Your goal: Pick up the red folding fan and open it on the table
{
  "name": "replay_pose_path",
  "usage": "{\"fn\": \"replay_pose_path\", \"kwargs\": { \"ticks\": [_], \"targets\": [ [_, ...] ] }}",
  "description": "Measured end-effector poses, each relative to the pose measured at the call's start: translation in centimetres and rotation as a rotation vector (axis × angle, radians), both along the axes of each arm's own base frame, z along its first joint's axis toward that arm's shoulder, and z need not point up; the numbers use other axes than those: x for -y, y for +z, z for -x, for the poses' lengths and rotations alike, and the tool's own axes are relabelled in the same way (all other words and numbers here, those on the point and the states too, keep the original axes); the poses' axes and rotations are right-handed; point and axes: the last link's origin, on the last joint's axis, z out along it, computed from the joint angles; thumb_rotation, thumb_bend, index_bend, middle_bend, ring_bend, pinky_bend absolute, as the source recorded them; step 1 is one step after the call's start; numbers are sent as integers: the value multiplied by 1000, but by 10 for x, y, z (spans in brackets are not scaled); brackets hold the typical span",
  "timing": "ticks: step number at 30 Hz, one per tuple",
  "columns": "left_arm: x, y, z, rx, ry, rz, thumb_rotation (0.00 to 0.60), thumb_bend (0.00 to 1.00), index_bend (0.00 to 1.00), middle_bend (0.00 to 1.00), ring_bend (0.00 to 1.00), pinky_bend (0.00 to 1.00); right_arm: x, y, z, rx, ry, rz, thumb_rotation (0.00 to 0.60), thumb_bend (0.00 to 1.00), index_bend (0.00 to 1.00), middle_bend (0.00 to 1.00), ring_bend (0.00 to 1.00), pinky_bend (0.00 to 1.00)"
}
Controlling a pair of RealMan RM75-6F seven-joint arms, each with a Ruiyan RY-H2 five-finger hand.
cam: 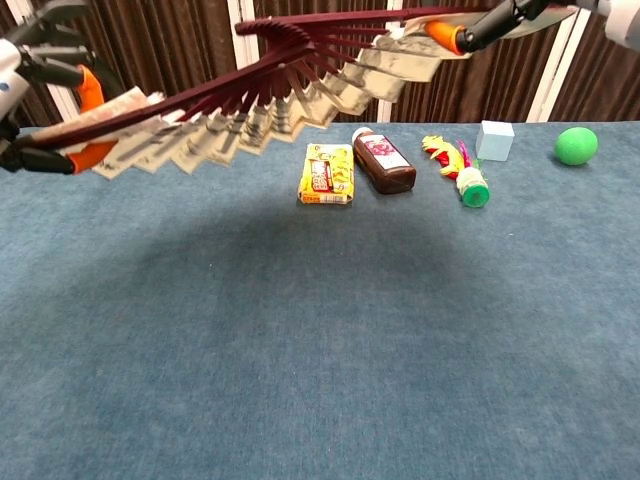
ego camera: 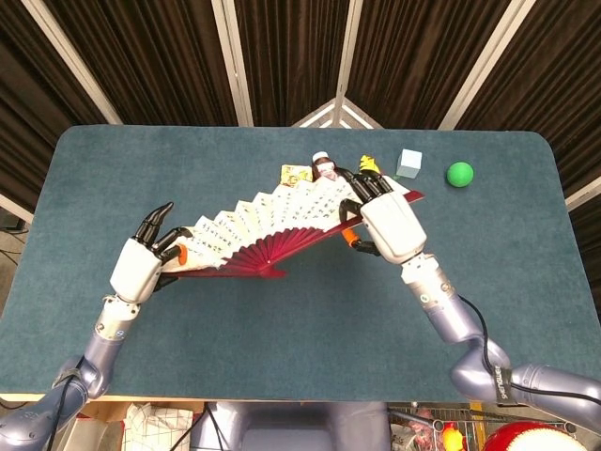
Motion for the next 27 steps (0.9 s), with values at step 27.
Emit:
{"fn": "replay_pose_path", "kwargs": {
  "ticks": [27],
  "targets": [
    [1,12,-24,-155,-68,-285,600,518,717,426,37,152,13,20,54,-519,-220,112,600,213,82,56,9,0]
  ]
}}
